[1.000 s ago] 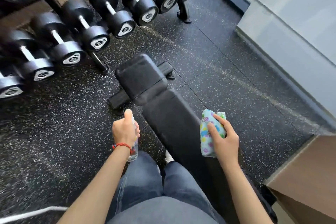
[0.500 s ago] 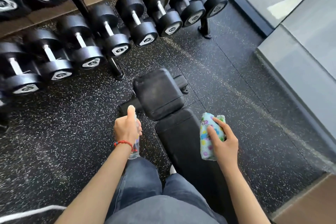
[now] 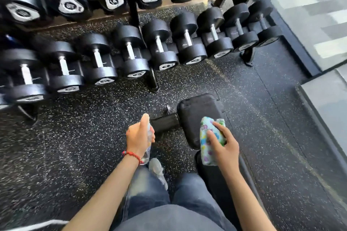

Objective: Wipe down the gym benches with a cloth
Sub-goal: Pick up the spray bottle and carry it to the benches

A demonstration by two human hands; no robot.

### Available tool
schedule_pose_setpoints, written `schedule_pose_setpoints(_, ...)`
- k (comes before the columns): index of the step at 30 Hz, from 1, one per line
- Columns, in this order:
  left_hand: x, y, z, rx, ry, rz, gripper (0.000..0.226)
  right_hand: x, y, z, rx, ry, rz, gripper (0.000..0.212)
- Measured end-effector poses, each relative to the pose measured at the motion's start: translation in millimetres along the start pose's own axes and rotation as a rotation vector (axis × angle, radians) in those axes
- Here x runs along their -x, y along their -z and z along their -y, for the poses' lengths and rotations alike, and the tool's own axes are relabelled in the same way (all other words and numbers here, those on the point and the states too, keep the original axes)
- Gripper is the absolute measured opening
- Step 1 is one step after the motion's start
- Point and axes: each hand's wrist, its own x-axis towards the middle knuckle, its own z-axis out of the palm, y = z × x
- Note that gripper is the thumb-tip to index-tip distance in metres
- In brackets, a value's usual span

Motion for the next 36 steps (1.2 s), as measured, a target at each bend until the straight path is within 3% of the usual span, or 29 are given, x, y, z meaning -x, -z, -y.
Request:
schedule_pose_setpoints(8,-35,75,9,0.057,0.042,-0.172,0.063,-22,-101,55,0.067,0.135,0.283,0.023)
schedule_pose_setpoints(15,-52,124,12,0.139,0.102,-0.424,0.062,-41,-180,93,0.147,0.219,0.523,0.022)
schedule_pose_setpoints(25,-79,193,11,0.271,0.247,-0.767,0.077,-54,-288,160,0.122,0.285,0.923,0.019)
schedule_pose_setpoints(30,-80,228,5,0.408,0.305,-0.976,0.059,-47,-342,180,0.184,0.298,1.069,0.020)
schedule_pose_setpoints(36,-80,292,12,0.542,0.344,-1.119,0.061,-16,-413,201,0.239,0.365,1.210,0.022)
